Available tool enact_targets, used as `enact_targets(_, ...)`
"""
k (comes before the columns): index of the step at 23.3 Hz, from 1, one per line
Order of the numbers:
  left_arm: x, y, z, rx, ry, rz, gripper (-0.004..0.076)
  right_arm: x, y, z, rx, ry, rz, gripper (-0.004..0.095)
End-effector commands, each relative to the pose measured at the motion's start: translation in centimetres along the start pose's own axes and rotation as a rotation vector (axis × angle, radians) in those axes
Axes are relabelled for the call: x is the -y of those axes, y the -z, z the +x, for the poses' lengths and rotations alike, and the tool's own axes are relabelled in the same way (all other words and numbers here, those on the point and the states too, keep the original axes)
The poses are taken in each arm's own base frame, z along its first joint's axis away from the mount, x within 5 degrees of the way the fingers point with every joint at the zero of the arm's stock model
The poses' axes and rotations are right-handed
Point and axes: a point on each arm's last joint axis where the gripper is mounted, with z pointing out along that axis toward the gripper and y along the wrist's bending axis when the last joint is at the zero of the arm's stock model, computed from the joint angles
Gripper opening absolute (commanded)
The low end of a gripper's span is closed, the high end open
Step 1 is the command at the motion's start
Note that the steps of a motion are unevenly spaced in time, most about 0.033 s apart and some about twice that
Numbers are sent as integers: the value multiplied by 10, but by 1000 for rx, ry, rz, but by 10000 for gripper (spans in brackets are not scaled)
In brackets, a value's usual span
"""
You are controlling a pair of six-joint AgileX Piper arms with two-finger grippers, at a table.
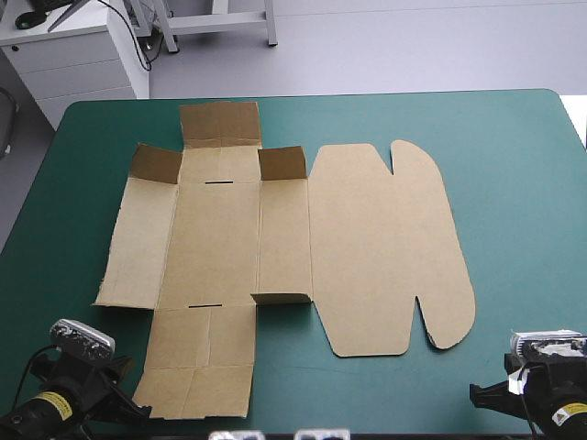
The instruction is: Fold the box
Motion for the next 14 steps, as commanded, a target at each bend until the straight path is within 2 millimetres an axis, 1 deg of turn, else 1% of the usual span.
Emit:
enact_targets(1, 0, 4, -11, 69, 2, 4, -8, 1, 3, -11, 68, 3, 4, -19)
enact_targets(11, 0, 5, -11, 63, 12, 12, -8, 1, 3, -11, 68, 3, 4, -19)
enact_targets(13, 0, 12, -15, 69, 39, 13, -8, 1, 3, -11, 68, 2, 4, -19)
enact_targets(14, -1, 22, -22, 88, 54, 10, -8, 1, 3, -11, 68, 2, 4, -19)
